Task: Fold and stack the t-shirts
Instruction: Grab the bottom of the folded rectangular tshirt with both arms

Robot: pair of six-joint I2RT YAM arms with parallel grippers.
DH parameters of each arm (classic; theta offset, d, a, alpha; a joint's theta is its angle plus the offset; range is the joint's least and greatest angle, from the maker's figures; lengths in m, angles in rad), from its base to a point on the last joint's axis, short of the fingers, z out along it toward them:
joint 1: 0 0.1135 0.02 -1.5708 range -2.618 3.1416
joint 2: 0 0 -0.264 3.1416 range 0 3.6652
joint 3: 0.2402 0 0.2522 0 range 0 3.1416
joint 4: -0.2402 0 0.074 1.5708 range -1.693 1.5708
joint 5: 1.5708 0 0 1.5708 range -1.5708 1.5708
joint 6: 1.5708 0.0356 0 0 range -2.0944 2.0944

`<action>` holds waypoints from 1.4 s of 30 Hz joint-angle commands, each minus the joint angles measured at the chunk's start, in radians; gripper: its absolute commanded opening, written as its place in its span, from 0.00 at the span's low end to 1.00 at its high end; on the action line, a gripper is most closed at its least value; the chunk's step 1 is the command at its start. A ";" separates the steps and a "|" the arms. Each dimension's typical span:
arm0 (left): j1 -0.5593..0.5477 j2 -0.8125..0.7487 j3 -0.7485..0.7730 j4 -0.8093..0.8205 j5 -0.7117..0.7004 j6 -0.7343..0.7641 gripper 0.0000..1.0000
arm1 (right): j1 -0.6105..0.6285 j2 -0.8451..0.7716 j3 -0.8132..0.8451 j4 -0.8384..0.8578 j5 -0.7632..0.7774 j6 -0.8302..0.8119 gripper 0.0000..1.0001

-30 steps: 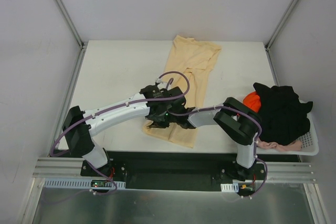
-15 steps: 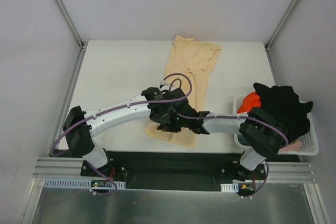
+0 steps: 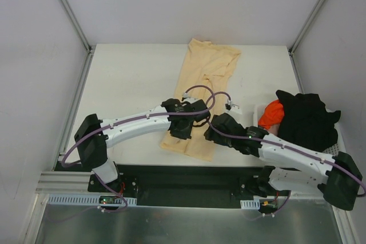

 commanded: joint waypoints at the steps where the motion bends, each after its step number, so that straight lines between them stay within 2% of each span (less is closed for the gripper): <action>1: -0.033 0.068 -0.001 -0.002 0.063 0.015 0.04 | -0.041 -0.148 0.030 -0.220 0.250 -0.041 0.61; 2: -0.037 0.077 0.002 0.001 0.065 0.012 0.04 | -0.047 -0.163 0.035 -0.260 0.267 -0.042 0.66; 4: -0.053 0.102 0.008 0.018 0.083 0.009 0.05 | -0.060 -0.206 0.035 -0.280 0.302 -0.045 0.71; 8: -0.056 0.143 0.011 0.023 0.108 0.005 0.05 | -0.077 -0.268 0.008 -0.314 0.319 -0.026 0.97; 11: -0.057 0.169 0.008 0.032 0.128 0.001 0.13 | -0.086 -0.308 -0.012 -0.317 0.324 -0.016 0.97; 16: -0.059 0.206 0.034 0.061 0.157 -0.002 0.15 | -0.090 -0.332 -0.025 -0.322 0.318 -0.019 0.97; 19: -0.059 0.217 0.034 0.066 0.168 -0.002 0.26 | -0.093 -0.335 -0.023 -0.331 0.313 -0.025 0.97; 22: -0.059 0.186 0.016 0.066 0.168 -0.006 0.42 | -0.098 -0.340 -0.025 -0.348 0.293 -0.022 0.97; 23: -0.059 0.171 0.000 0.066 0.160 -0.008 0.55 | -0.101 -0.341 -0.025 -0.349 0.281 -0.028 0.97; 25: -0.057 0.105 -0.017 0.066 0.140 -0.006 0.75 | -0.115 -0.334 -0.023 -0.346 0.208 -0.065 0.97; 26: -0.054 0.050 -0.039 0.066 0.125 0.004 0.99 | -0.120 -0.329 -0.023 -0.333 0.176 -0.082 0.97; 29: 0.016 -0.082 -0.134 0.069 0.077 -0.012 0.99 | -0.136 -0.334 -0.051 -0.278 0.033 -0.145 0.97; 35: 0.245 -0.269 -0.374 0.185 0.215 -0.006 0.99 | -0.141 -0.279 -0.123 -0.156 -0.197 -0.194 0.97; 42: 0.381 -0.283 -0.506 0.342 0.359 0.000 0.97 | -0.143 -0.173 -0.169 -0.046 -0.302 -0.151 0.97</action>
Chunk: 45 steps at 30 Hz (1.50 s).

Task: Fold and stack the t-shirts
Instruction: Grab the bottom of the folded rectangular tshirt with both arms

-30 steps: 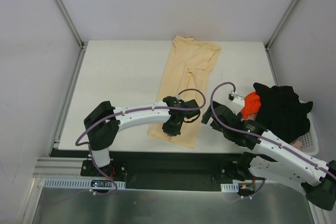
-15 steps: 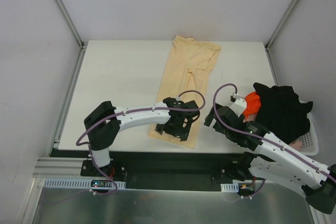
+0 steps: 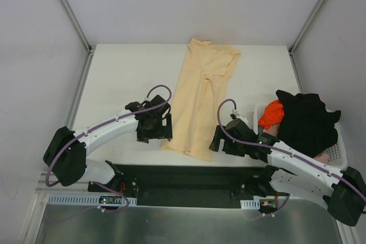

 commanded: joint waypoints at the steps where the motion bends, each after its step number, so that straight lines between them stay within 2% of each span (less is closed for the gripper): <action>1: 0.056 0.007 -0.068 0.136 0.150 0.005 0.94 | -0.002 0.047 -0.010 0.111 -0.095 0.015 0.97; 5: 0.076 0.048 -0.088 0.167 0.200 0.014 0.81 | -0.002 0.074 -0.039 0.146 -0.093 0.075 0.97; 8: 0.081 0.068 -0.110 0.182 0.214 0.015 0.78 | -0.004 0.077 -0.066 0.177 -0.093 0.096 0.97; 11: 0.082 0.102 -0.119 0.188 0.216 0.012 0.70 | -0.002 0.083 -0.083 0.195 -0.132 0.109 0.97; 15: 0.082 0.138 -0.126 0.193 0.211 0.005 0.54 | -0.002 0.089 -0.116 0.246 -0.168 0.126 0.99; 18: 0.085 0.151 -0.142 0.196 0.214 -0.006 0.45 | -0.002 0.092 -0.137 0.267 -0.184 0.144 0.99; 19: 0.087 0.154 -0.152 0.199 0.217 -0.009 0.38 | -0.004 0.097 -0.139 0.273 -0.188 0.145 0.99; 21: 0.088 0.154 -0.160 0.211 0.227 -0.012 0.33 | -0.002 0.103 -0.145 0.290 -0.202 0.145 0.94; 28: 0.090 0.165 -0.171 0.254 0.263 -0.006 0.22 | -0.002 0.153 -0.160 0.312 -0.222 0.145 0.79; 31: 0.090 0.175 -0.166 0.267 0.279 0.000 0.21 | -0.001 0.182 -0.163 0.335 -0.240 0.155 0.73; 38: 0.093 0.188 -0.159 0.287 0.289 0.012 0.20 | 0.001 0.213 -0.177 0.336 -0.236 0.178 0.68; 41: 0.094 0.194 -0.153 0.288 0.291 0.021 0.13 | 0.001 0.216 -0.177 0.320 -0.228 0.181 0.68; 42: 0.094 0.198 -0.151 0.288 0.282 0.026 0.03 | 0.002 0.221 -0.175 0.312 -0.222 0.181 0.68; 45: 0.099 0.197 -0.156 0.288 0.277 0.034 0.00 | 0.002 0.233 -0.174 0.296 -0.214 0.179 0.67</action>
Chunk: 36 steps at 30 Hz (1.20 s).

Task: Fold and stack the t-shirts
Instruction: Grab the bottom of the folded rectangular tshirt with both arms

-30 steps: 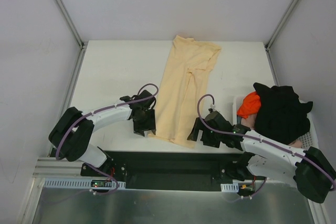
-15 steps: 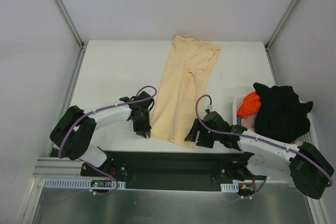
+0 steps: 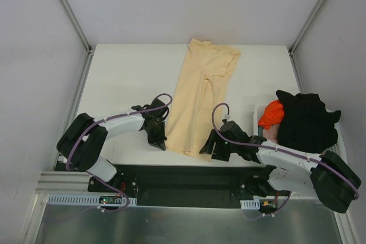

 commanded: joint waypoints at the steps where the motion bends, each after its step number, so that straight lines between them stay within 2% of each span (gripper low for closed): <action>1: 0.002 0.016 -0.008 0.034 -0.013 0.023 0.00 | 0.005 0.043 -0.032 -0.100 0.040 -0.005 0.67; 4: 0.001 -0.024 -0.031 0.040 -0.031 0.025 0.00 | 0.003 0.057 -0.031 -0.095 0.039 -0.008 0.54; 5: 0.002 -0.039 -0.038 0.044 -0.033 0.023 0.00 | 0.005 0.060 -0.029 -0.091 0.031 -0.013 0.45; 7: 0.001 -0.092 -0.070 0.051 -0.033 0.017 0.00 | 0.006 0.072 -0.022 -0.088 0.014 -0.033 0.39; 8: -0.001 -0.112 -0.084 0.063 -0.029 0.014 0.00 | 0.008 0.080 -0.020 -0.088 -0.010 -0.054 0.31; 14: -0.027 -0.242 -0.227 0.124 0.002 -0.026 0.00 | 0.054 0.084 -0.022 -0.098 -0.078 -0.102 0.06; 19: -0.109 -0.354 -0.300 0.132 0.021 -0.112 0.00 | 0.159 0.047 0.001 -0.149 -0.088 -0.082 0.05; 21: -0.125 -0.430 -0.342 0.126 0.037 -0.159 0.00 | 0.208 0.006 0.017 -0.221 -0.070 -0.073 0.05; 27: -0.189 -0.627 -0.370 0.095 0.044 -0.238 0.00 | 0.244 -0.130 0.006 -0.286 -0.067 -0.025 0.06; 31: -0.208 -0.650 -0.319 0.092 0.011 -0.204 0.00 | 0.242 -0.175 0.052 -0.315 -0.033 -0.071 0.05; 36: -0.208 -0.580 -0.181 0.091 -0.068 -0.117 0.00 | 0.175 -0.223 0.086 -0.350 0.031 -0.107 0.05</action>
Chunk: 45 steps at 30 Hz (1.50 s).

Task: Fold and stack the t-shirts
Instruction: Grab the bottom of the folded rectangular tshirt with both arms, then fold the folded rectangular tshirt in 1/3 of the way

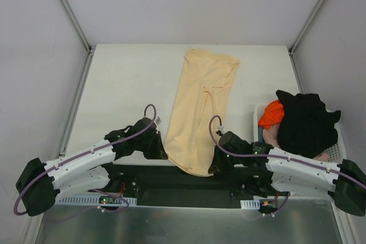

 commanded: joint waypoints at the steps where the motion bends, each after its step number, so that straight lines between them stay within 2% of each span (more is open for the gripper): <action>1: -0.007 0.050 0.138 0.003 -0.095 0.078 0.00 | -0.073 -0.058 0.064 -0.046 0.065 -0.053 0.05; 6: -0.005 0.141 0.277 0.003 -0.190 0.157 0.00 | -0.193 -0.074 0.145 -0.048 0.089 -0.160 0.04; 12: 0.033 0.295 0.440 0.006 -0.273 0.239 0.00 | -0.362 -0.002 0.252 -0.034 0.038 -0.260 0.04; 17: 0.070 0.389 0.569 0.020 -0.356 0.314 0.00 | -0.435 0.084 0.335 -0.022 0.055 -0.316 0.04; 22: 0.123 0.472 0.647 0.049 -0.339 0.366 0.00 | -0.497 0.155 0.441 -0.019 0.118 -0.363 0.04; 29: 0.185 0.650 0.814 0.080 -0.280 0.455 0.00 | -0.600 0.258 0.528 -0.002 0.087 -0.412 0.04; 39: 0.257 0.828 1.008 0.080 -0.245 0.518 0.00 | -0.744 0.455 0.644 0.069 -0.065 -0.443 0.04; 45: 0.292 0.938 1.120 0.077 -0.170 0.538 0.00 | -0.798 0.547 0.706 0.099 -0.100 -0.458 0.04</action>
